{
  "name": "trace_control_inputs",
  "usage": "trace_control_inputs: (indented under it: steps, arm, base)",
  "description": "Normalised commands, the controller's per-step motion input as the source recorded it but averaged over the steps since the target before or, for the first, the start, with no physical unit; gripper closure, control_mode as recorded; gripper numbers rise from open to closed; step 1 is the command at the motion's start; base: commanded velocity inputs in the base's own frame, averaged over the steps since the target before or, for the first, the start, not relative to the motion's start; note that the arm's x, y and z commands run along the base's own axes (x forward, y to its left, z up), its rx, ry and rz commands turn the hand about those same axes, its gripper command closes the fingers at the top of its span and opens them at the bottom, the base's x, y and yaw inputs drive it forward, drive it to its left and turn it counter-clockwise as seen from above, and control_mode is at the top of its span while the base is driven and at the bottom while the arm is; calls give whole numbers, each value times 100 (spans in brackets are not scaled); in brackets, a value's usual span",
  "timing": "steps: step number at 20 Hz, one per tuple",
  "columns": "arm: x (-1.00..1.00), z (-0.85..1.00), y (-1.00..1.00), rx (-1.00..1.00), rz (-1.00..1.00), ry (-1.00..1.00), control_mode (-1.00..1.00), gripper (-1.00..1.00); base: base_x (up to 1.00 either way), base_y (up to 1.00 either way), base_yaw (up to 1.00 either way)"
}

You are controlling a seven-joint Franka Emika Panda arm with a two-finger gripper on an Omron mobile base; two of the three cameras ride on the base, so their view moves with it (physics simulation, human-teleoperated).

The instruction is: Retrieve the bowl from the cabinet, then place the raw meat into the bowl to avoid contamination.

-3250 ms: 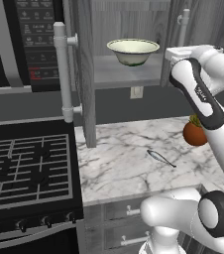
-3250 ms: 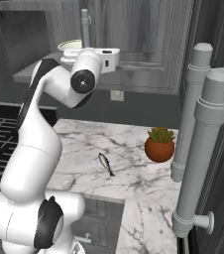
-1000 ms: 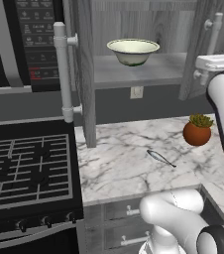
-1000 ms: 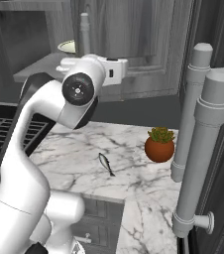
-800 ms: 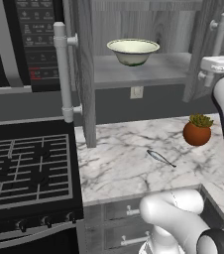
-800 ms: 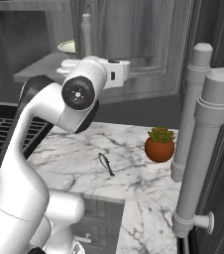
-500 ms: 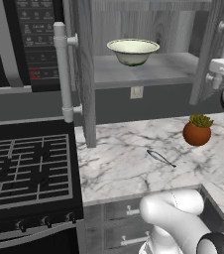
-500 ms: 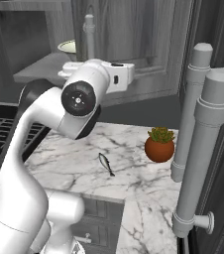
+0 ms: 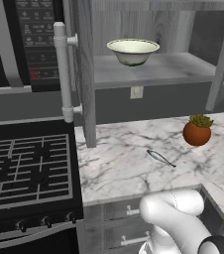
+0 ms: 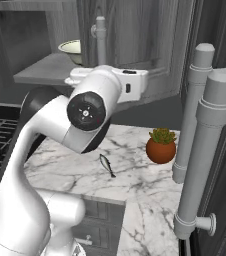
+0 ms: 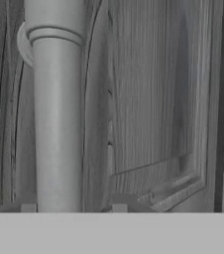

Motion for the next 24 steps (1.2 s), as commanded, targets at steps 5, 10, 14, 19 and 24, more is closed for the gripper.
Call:
trace_control_inputs:
  steps: [5, 10, 14, 19, 24]
  arm:
    - [-5, -6, -21, 0, 0, 1, -100, -100]
    - [-28, 0, -9, 0, 0, -3, -100, -100]
    - [-58, 1, -23, 0, 0, -5, -100, -100]
    - [-64, 1, -23, 0, 0, -6, -100, -100]
    - [-81, -26, 15, -7, 0, -8, -100, -100]
  base:
    - [0, 0, 0]
    - [0, 0, 0]
    - [0, 0, 0]
    - [0, 0, 0]
    - [0, 0, 0]
